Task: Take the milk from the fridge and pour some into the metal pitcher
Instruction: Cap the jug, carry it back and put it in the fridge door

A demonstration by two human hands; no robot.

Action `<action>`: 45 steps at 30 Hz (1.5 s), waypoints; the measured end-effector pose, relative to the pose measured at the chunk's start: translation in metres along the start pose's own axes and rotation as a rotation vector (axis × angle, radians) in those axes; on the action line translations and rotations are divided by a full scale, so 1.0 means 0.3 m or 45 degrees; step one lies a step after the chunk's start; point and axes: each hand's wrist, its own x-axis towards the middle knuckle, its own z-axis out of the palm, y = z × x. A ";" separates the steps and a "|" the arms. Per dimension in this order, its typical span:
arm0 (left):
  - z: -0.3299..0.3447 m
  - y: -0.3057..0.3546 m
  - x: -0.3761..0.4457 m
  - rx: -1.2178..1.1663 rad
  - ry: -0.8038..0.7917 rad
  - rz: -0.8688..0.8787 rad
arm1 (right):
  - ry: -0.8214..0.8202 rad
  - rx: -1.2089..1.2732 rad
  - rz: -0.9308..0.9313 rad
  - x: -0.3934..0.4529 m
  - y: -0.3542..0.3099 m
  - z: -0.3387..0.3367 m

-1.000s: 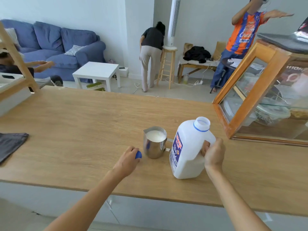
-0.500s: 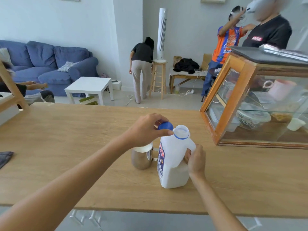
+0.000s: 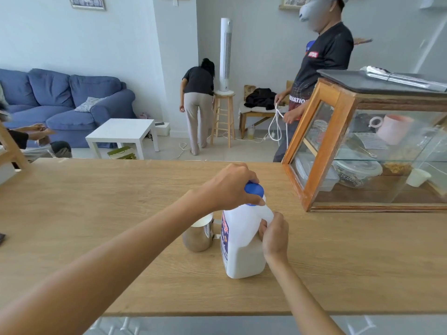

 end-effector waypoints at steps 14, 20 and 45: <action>0.004 0.018 0.025 0.101 0.074 -0.071 | -0.001 0.056 0.022 0.018 0.028 -0.004; -0.022 0.003 0.030 0.159 0.013 -0.003 | -0.011 0.052 0.012 0.021 0.032 -0.006; -0.050 -0.023 0.045 0.192 -0.181 -0.022 | -0.060 0.009 -0.027 0.023 0.027 -0.014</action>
